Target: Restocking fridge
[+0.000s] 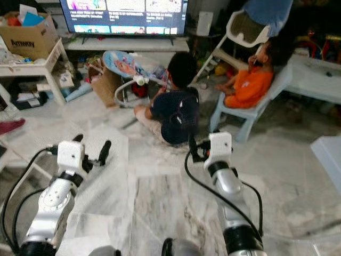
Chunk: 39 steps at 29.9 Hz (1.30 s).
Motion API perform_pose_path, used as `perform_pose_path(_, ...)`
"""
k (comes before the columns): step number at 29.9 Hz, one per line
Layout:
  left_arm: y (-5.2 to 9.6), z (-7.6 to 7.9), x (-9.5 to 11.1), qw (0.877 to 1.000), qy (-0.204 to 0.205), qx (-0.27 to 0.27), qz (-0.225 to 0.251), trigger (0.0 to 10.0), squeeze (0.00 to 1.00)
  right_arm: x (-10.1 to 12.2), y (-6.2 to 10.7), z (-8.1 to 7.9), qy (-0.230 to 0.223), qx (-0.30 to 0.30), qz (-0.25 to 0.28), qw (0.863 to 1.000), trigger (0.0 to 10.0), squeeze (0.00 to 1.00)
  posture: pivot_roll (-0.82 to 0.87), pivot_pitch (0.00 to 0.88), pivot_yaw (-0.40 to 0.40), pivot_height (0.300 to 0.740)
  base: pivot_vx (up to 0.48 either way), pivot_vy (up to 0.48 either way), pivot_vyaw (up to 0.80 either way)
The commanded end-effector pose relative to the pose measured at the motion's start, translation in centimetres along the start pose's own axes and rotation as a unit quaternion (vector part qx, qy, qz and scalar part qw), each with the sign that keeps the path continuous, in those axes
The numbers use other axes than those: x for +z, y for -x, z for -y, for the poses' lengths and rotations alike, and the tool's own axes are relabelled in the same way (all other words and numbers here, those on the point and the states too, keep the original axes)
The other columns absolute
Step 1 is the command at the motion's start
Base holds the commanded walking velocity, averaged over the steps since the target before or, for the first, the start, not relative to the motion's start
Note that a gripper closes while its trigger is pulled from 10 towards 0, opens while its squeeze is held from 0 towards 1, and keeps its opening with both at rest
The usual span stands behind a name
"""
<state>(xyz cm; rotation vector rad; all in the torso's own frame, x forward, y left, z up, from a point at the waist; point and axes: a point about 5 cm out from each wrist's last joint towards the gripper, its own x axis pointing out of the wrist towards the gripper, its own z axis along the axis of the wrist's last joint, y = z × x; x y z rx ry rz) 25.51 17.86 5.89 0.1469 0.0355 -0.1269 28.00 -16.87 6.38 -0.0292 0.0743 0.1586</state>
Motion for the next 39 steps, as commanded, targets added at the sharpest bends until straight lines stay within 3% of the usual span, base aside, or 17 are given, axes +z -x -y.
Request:
perform_pose_path(1, 0.5, -0.9, -0.8, 0.999, -0.013, 0.027, -0.020, 10.0, 0.00, 0.4, 0.1, 0.2, 0.001, -0.002, 0.006, 1.000, 10.0, 0.00, -0.03, 0.000, -0.005, 0.740, 0.000, 0.000, 0.00)
perform_pose_path(20, 0.8, -1.4, -1.5, 0.998, -0.002, 0.054, -0.027, 10.0, 0.00, 0.1, 0.9, 0.7, -0.003, -0.015, 0.002, 1.000, 10.0, 0.00, -0.04, 0.000, -0.013, 0.740, 0.000, 0.000, 0.00)
perform_pose_path(33, 2.3, -2.1, -2.5, 0.996, 0.019, 0.076, -0.030, 10.0, 0.00, -1.3, 2.8, 2.3, -0.016, -0.101, -0.011, 0.995, 10.0, 0.00, -0.03, 0.000, -0.015, 0.740, 0.000, 0.000, 0.00)
perform_pose_path(39, 2.6, -2.6, -2.9, 0.996, 0.018, 0.081, -0.034, 10.0, 0.00, -1.5, 3.0, 2.6, -0.014, -0.108, -0.013, 0.994, 10.0, 0.00, -0.04, 0.000, -0.011, 0.740, 0.000, 0.000, 0.00)
